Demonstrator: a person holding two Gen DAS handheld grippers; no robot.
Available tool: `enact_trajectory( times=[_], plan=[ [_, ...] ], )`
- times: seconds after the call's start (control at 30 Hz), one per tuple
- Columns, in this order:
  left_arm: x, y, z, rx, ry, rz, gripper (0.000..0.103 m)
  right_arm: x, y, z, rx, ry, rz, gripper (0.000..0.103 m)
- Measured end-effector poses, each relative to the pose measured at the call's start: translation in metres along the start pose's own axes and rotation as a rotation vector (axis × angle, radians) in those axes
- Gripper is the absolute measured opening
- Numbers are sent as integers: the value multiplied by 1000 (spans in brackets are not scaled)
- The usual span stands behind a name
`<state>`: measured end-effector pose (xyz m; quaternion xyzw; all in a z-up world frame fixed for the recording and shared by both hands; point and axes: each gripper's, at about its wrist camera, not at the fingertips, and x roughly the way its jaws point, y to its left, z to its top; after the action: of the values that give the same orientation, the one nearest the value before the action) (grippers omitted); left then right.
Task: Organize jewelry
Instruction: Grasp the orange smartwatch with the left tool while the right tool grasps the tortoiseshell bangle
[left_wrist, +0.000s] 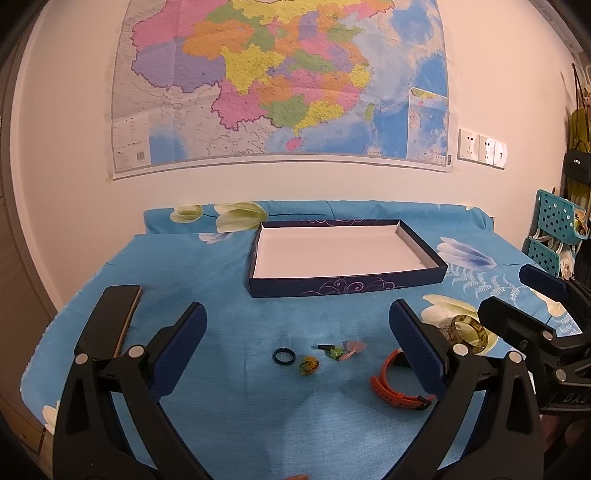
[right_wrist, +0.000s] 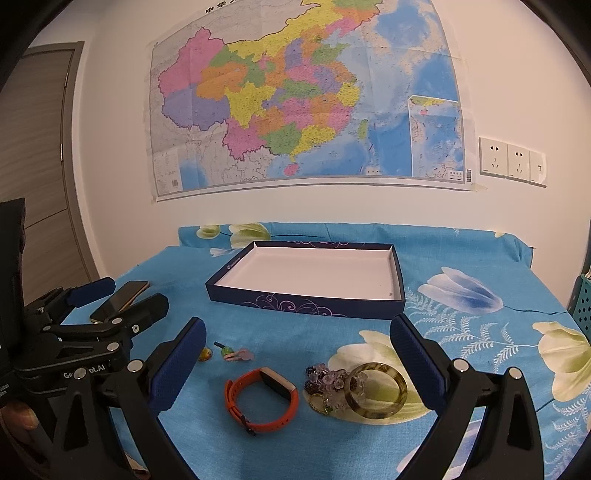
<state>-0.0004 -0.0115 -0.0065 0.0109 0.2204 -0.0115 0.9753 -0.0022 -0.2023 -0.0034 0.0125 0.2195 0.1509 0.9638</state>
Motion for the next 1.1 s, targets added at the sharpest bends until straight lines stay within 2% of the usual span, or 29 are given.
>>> enact_trajectory(
  times=[0.33, 0.63, 0.7, 0.87, 0.97, 1.1],
  plan=[
    [9, -5, -5, 20, 19, -28, 97, 2, -4, 1, 3, 10, -3, 96],
    [27, -15, -14, 54, 93, -103, 97, 13, -36, -1, 47, 72, -14, 96],
    [35, -22, -19, 82, 134, -135, 93, 19, -48, -4, 60, 103, -32, 96],
    [55, -39, -33, 132, 233, -230, 78, 37, -74, -14, 95, 208, -52, 83],
    [63, -51, -40, 165, 265, -258, 69, 49, -88, -23, 127, 272, -39, 59],
    [74, -57, -45, 176, 314, -294, 62, 61, -95, -32, 122, 330, -11, 50]
  ],
)
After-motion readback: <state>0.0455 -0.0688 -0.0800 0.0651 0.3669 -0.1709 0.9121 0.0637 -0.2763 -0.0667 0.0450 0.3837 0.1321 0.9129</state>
